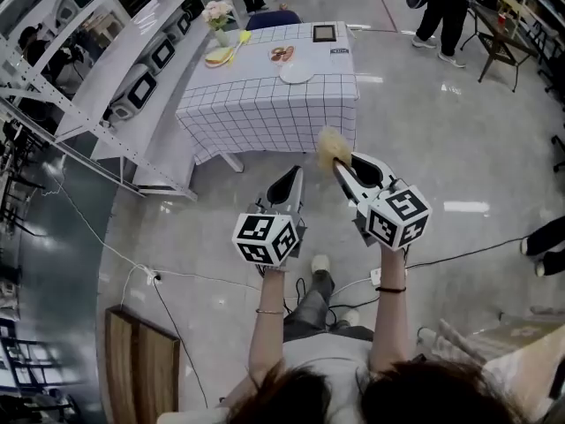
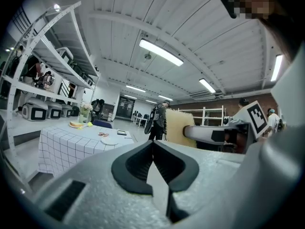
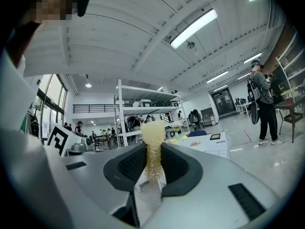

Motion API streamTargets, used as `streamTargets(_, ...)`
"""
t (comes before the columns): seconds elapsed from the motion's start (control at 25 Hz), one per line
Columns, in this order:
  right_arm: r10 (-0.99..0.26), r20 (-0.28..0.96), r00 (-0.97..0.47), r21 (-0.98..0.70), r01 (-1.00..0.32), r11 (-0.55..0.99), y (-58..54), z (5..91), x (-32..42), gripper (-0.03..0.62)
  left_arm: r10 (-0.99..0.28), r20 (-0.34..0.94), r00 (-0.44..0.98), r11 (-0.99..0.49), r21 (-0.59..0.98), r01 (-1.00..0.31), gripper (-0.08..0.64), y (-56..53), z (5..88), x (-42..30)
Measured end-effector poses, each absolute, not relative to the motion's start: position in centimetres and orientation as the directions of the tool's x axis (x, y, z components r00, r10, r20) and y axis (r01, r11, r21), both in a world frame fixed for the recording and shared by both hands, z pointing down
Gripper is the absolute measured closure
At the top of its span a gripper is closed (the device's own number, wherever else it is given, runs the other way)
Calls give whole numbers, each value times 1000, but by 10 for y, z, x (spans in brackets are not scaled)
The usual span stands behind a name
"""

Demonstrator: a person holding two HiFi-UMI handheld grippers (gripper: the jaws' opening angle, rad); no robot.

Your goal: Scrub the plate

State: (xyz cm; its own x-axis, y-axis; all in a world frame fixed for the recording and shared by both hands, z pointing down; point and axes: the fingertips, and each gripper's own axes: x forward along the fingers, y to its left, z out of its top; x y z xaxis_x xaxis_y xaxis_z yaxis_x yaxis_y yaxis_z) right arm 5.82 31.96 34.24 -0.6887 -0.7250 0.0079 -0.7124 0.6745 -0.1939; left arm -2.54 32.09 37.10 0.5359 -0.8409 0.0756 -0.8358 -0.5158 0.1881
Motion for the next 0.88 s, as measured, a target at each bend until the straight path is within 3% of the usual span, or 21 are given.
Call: streamTargets(0.88,-764,26,-644,-182,-755,630,156,340,33,512,-792,84,604,-586,170,-792,549,151,367,-50)
